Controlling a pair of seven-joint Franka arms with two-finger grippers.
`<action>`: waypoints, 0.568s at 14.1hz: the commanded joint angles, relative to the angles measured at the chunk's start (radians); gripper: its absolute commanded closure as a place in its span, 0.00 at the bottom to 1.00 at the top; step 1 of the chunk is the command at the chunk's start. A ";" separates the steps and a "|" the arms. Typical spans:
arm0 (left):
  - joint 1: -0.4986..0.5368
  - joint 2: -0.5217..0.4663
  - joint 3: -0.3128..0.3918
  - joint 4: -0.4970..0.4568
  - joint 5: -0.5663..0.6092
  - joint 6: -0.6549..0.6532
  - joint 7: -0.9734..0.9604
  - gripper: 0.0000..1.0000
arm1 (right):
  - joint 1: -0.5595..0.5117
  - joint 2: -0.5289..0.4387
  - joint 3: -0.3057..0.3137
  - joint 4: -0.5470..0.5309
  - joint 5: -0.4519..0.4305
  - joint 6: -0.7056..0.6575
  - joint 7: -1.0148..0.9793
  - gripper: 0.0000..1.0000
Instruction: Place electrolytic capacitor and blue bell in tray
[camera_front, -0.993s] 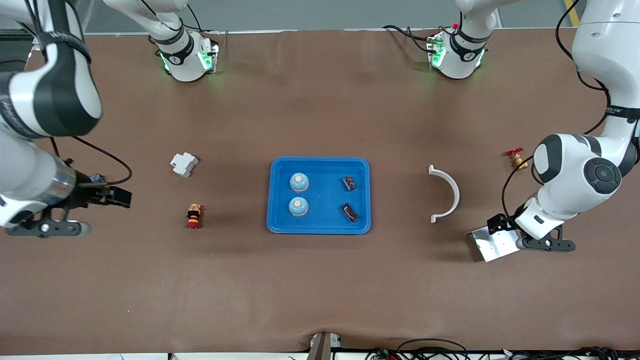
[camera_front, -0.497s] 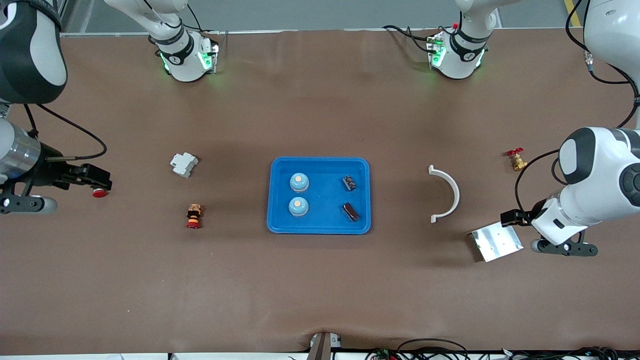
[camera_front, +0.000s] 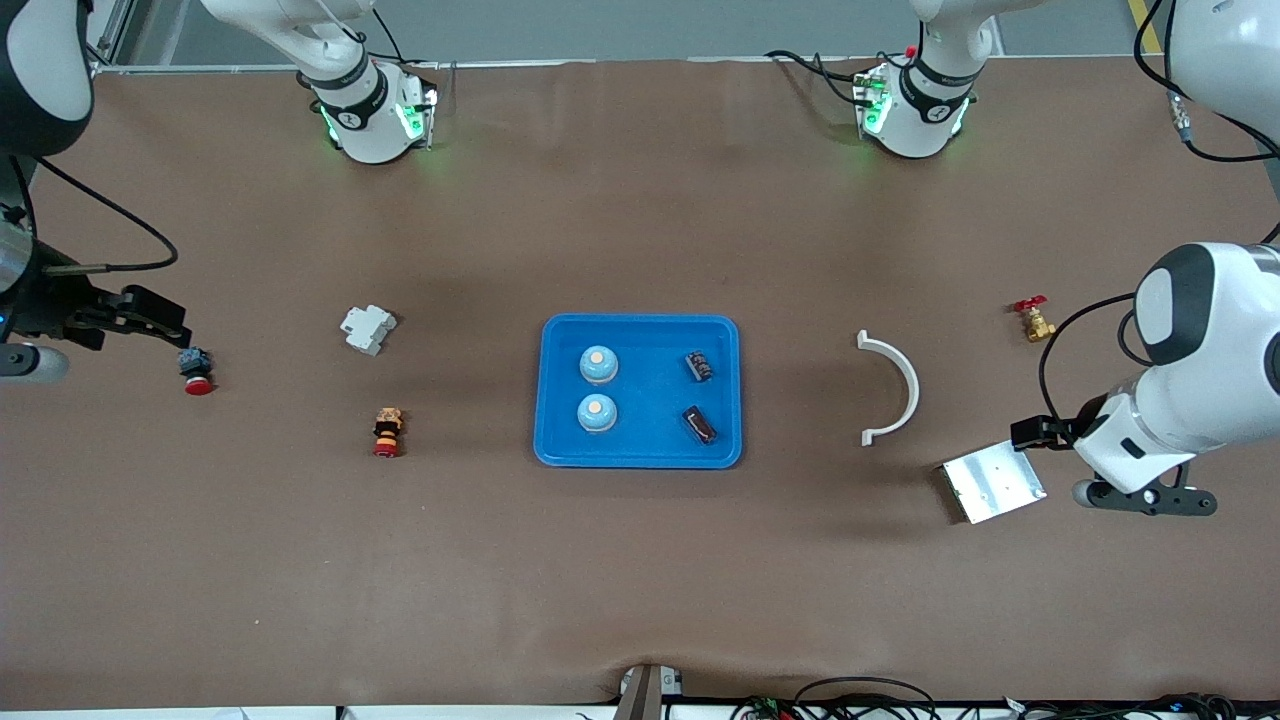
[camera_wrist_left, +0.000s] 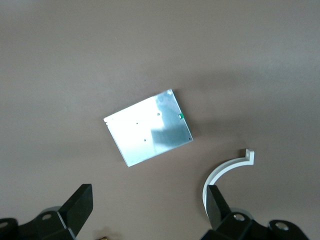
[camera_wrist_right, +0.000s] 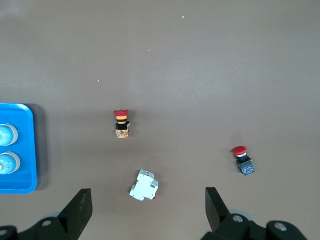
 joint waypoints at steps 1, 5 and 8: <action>-0.017 -0.007 0.013 0.054 0.009 -0.028 -0.003 0.00 | -0.028 -0.055 -0.006 -0.051 0.018 0.010 -0.022 0.00; -0.035 -0.003 0.014 0.059 0.009 -0.034 -0.003 0.00 | -0.028 -0.096 -0.004 -0.107 0.015 0.027 -0.024 0.00; -0.038 0.007 0.011 0.103 -0.002 -0.239 -0.008 0.00 | -0.028 -0.104 -0.004 -0.107 0.005 0.013 -0.024 0.00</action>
